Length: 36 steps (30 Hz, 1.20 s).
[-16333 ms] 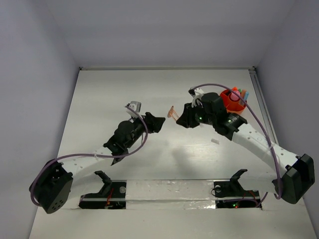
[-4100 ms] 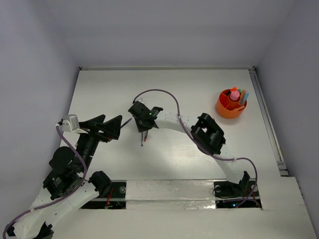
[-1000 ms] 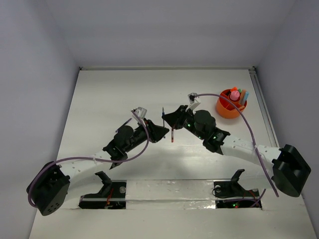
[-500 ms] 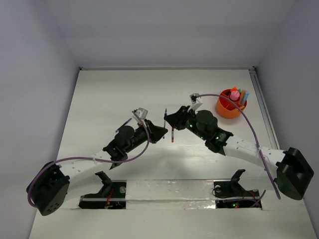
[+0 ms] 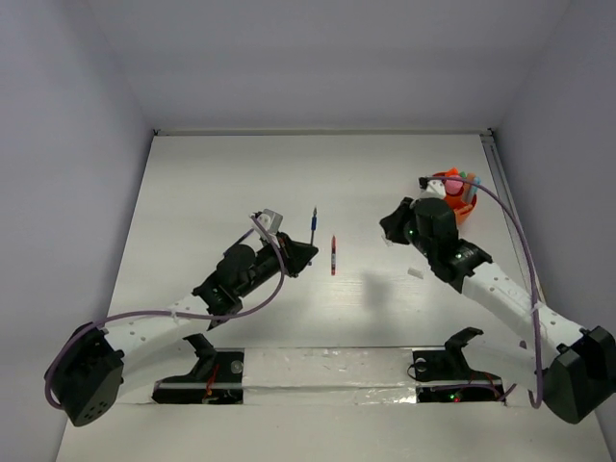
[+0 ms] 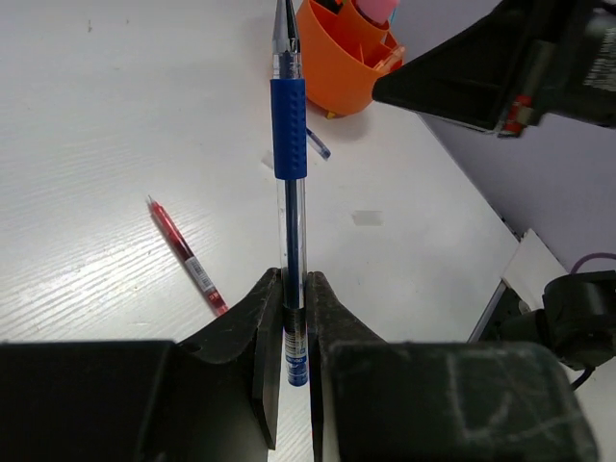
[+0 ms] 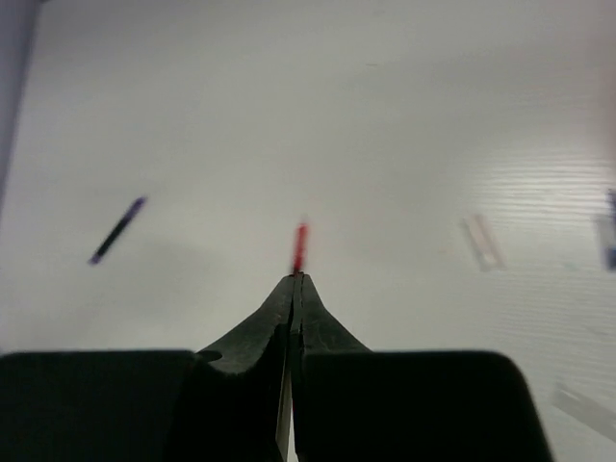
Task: Sort the stationery into containers
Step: Pick up the pen from the center of the board, then pick up the pen cap from the center of the board.
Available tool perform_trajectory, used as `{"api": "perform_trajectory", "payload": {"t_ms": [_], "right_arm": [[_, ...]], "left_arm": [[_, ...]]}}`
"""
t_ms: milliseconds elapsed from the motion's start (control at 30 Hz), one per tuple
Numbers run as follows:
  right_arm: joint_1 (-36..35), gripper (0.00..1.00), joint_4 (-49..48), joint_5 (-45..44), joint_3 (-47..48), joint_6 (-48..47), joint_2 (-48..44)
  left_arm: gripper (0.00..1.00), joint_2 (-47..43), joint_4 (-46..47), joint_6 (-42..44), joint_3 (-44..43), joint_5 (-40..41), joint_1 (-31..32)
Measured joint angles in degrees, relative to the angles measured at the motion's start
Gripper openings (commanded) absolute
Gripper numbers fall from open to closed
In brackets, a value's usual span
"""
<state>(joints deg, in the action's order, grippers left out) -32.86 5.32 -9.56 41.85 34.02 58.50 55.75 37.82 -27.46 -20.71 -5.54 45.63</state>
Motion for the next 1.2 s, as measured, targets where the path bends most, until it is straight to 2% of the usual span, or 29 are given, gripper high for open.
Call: {"api": "perform_trajectory", "payload": {"t_ms": [67, 133, 167, 200, 333, 533, 833, 1033, 1133, 1200], "right_arm": [[5.7, 0.02, 3.5, -0.4, -0.1, -0.5, 1.0], [10.8, 0.07, 5.9, -0.4, -0.4, -1.4, 2.7], [12.9, 0.11, 7.0, -0.5, -0.4, -1.9, 3.8], [14.7, 0.21, 8.0, -0.5, -0.4, -2.4, 5.2], [18.8, 0.33, 10.1, 0.0, -0.1, -5.2, 12.8], [22.3, 0.36, 12.1, 3.2, 3.5, -8.4, 24.2], [25.5, 0.40, 14.2, 4.5, 12.3, -12.7, 31.7], [25.4, 0.43, 16.3, 5.6, 13.3, -14.6, 36.0], [25.3, 0.43, 17.0, 5.0, 14.2, -15.3, 37.5], [25.3, 0.36, 17.1, 4.5, 14.8, -15.5, 38.4]], "left_arm": [[0.00, -0.7, -0.1, 0.3, 0.0, 0.0, 0.0], [0.00, -1.7, -0.4, 0.5, 0.0, 0.0, 0.0], [0.00, -2.2, -0.5, 0.6, 0.0, 0.0, 0.0], [0.00, -2.8, -0.5, 0.7, 0.0, 0.0, 0.0], [0.00, -4.7, -0.5, 0.9, 0.0, 0.0, 0.0], [0.00, -5.4, -0.7, 1.0, 0.1, 0.0, 0.0], [0.00, -6.1, -0.9, 1.0, 0.5, 0.0, 0.0], [0.00, -6.0, -0.9, 1.1, 0.5, 0.0, 0.0], [0.00, -6.0, -0.9, 1.1, 0.5, 0.0, 0.0], [0.00, -6.0, -0.9, 1.1, 0.5, 0.0, 0.0]]}}
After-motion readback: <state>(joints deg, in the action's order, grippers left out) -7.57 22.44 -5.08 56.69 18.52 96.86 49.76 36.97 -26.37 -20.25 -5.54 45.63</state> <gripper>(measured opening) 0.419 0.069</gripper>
